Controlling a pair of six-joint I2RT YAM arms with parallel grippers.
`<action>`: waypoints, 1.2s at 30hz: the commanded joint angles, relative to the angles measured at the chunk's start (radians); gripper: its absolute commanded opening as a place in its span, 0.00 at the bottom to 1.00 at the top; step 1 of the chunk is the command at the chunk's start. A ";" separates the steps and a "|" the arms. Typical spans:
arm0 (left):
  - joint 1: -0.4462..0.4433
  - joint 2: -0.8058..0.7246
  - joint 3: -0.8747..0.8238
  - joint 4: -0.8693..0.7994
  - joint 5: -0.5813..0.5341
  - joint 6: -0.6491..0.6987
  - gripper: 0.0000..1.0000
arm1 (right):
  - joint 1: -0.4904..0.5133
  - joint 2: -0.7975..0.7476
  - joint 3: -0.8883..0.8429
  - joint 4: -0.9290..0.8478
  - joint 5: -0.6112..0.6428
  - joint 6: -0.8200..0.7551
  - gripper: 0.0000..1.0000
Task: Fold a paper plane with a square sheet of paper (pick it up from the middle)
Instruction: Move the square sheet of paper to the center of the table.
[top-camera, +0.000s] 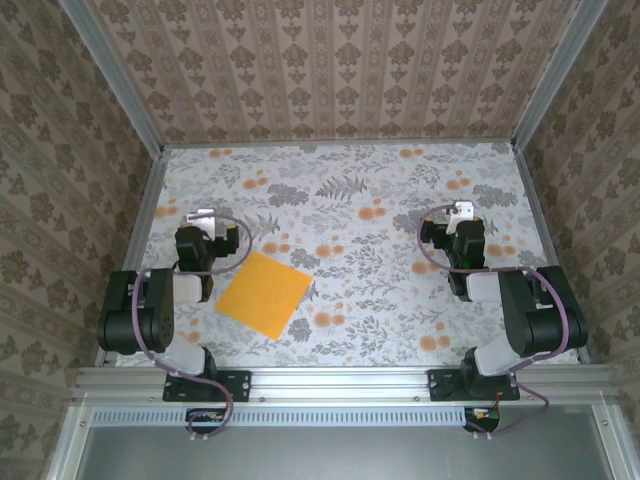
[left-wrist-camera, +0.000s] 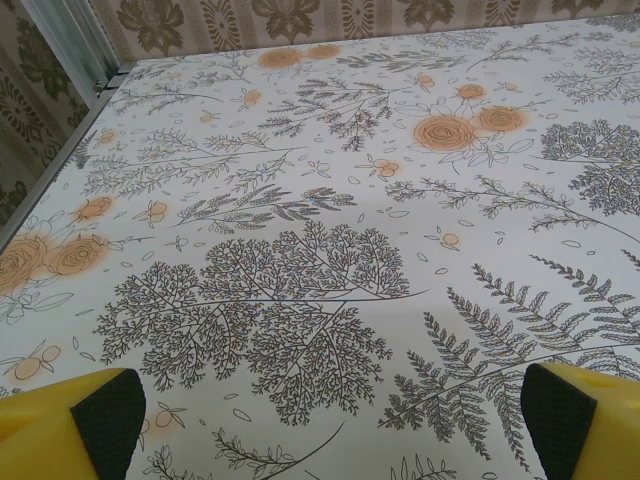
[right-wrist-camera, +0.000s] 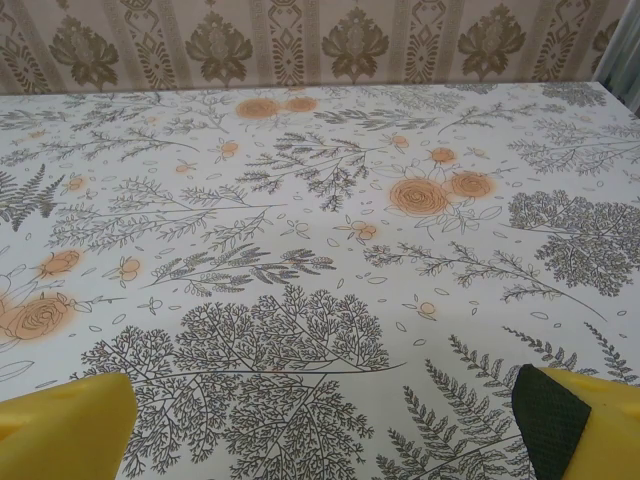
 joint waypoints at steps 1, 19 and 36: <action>-0.002 0.000 0.015 0.008 0.002 0.013 1.00 | -0.005 0.012 -0.010 0.026 0.004 0.015 1.00; 0.003 0.000 0.016 0.004 0.008 0.009 1.00 | -0.007 0.014 -0.009 0.024 0.002 0.014 1.00; 0.000 -0.395 0.182 -0.617 -0.168 -0.226 1.00 | 0.047 -0.334 0.314 -0.923 0.139 0.406 1.00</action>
